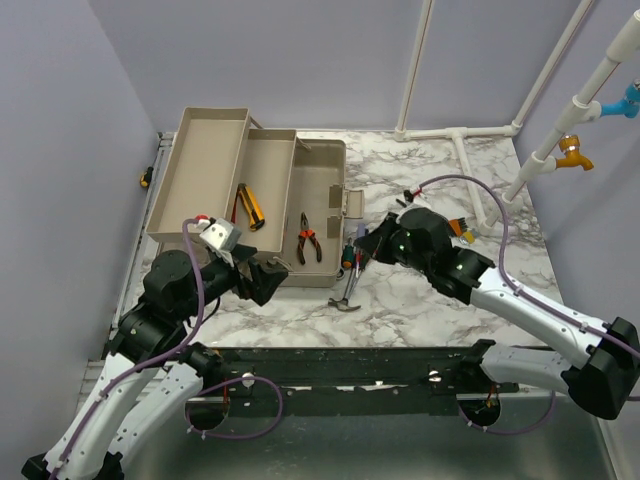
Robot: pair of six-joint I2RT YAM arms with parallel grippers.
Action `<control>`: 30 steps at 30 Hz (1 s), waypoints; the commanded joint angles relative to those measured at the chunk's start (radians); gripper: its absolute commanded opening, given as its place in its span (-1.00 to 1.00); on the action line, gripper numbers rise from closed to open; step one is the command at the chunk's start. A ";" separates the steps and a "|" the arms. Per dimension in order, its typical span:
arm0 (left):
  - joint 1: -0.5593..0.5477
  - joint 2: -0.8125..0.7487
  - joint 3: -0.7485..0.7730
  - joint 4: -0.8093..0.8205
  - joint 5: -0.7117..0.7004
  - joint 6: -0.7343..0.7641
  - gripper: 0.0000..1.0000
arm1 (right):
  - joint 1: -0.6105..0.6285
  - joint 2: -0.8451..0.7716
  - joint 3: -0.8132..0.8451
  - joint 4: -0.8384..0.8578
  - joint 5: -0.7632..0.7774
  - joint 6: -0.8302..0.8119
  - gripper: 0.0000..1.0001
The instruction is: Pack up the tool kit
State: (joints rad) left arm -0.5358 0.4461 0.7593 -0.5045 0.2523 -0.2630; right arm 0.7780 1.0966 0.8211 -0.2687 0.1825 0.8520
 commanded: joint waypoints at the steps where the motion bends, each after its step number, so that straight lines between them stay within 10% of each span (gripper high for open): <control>1: 0.004 0.078 0.064 0.065 0.120 -0.068 0.97 | 0.004 0.046 0.059 0.257 -0.202 -0.131 -0.99; 12: 0.000 0.260 0.035 0.285 0.245 -0.264 0.81 | 0.004 0.140 0.013 0.684 -0.497 -0.075 -0.98; 30: 0.005 0.410 0.130 0.368 0.113 -0.486 0.37 | 0.015 0.096 -0.070 0.758 -0.621 -0.139 -0.97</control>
State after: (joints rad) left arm -0.5339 0.8272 0.8936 -0.2077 0.3542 -0.6819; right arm 0.7841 1.2419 0.7628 0.4480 -0.4095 0.7437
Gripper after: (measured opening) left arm 0.720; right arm 0.074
